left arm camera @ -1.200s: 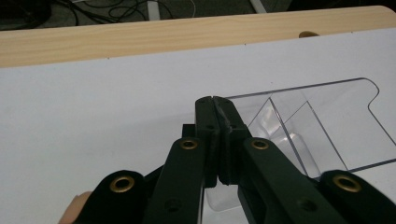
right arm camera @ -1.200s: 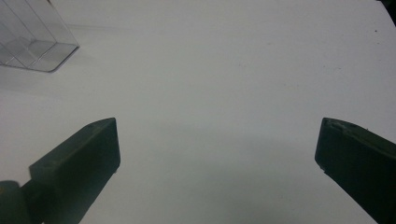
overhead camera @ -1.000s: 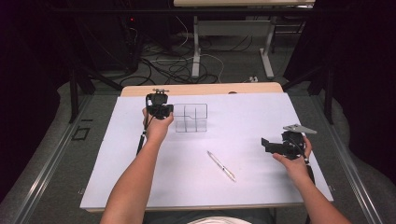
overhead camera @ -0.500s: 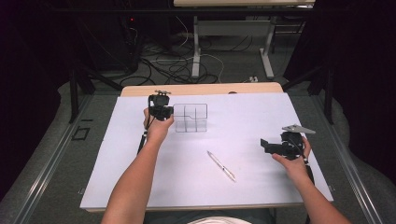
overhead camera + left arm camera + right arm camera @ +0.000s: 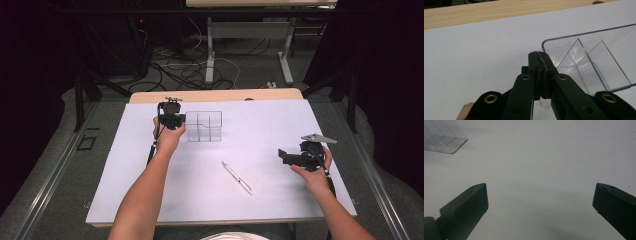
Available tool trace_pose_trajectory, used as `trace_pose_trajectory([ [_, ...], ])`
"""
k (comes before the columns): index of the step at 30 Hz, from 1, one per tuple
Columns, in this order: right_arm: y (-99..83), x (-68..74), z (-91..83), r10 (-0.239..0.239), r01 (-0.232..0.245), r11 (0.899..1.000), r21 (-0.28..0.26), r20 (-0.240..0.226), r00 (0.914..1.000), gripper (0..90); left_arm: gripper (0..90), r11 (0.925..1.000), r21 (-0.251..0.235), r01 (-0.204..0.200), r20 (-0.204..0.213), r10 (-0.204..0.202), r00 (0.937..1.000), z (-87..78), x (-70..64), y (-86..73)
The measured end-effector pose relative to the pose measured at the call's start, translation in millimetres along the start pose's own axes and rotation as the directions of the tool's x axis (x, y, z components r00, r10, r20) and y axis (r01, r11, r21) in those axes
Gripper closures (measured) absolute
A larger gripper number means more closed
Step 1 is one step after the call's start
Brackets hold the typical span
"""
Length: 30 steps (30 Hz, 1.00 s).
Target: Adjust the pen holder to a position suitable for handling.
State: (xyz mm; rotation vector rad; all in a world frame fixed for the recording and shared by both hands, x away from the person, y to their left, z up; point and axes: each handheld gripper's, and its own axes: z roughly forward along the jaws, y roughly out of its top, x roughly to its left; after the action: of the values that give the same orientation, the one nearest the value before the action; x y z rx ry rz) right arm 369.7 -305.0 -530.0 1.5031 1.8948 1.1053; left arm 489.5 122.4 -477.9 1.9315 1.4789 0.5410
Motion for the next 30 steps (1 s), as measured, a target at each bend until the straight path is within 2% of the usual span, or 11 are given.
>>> trace_pose_trajectory([
  [3, -0.1, 0.2, 0.5, 0.007, -0.007, 1.000, 0.006, 0.000, 1.0000, 0.0, 90.0, 1.0000, -0.004, -0.001, 0.002, 0.001, 1.0000, 0.2, 0.3, 0.0],
  [5, -0.1, 0.3, 1.0, 0.006, -0.006, 1.000, 0.007, -0.001, 1.0000, 0.0, 90.0, 1.0000, -0.004, 0.006, 0.022, -0.006, 0.9997, 0.6, 0.1, -0.2],
  [10, 0.0, 1.0, 1.0, 0.010, -0.010, 1.000, 0.008, -0.002, 1.0000, 0.0, 90.0, 0.9999, -0.008, -0.011, 0.023, 0.011, 0.9997, 0.9, -5.0, -0.6],
  [20, -0.5, 0.2, 2.5, -0.002, 0.002, 1.000, 0.011, -0.002, 1.0000, 0.0, 90.0, 0.9996, -0.016, 0.022, 0.030, -0.021, 0.9993, 0.7, -8.7, -2.8],
  [30, -0.6, 1.1, 3.4, -0.007, 0.007, 1.000, 0.015, -0.003, 1.0000, 0.0, 90.0, 0.9997, -0.023, 0.008, 0.061, -0.007, 0.9981, 1.8, -21.1, -4.1],
])
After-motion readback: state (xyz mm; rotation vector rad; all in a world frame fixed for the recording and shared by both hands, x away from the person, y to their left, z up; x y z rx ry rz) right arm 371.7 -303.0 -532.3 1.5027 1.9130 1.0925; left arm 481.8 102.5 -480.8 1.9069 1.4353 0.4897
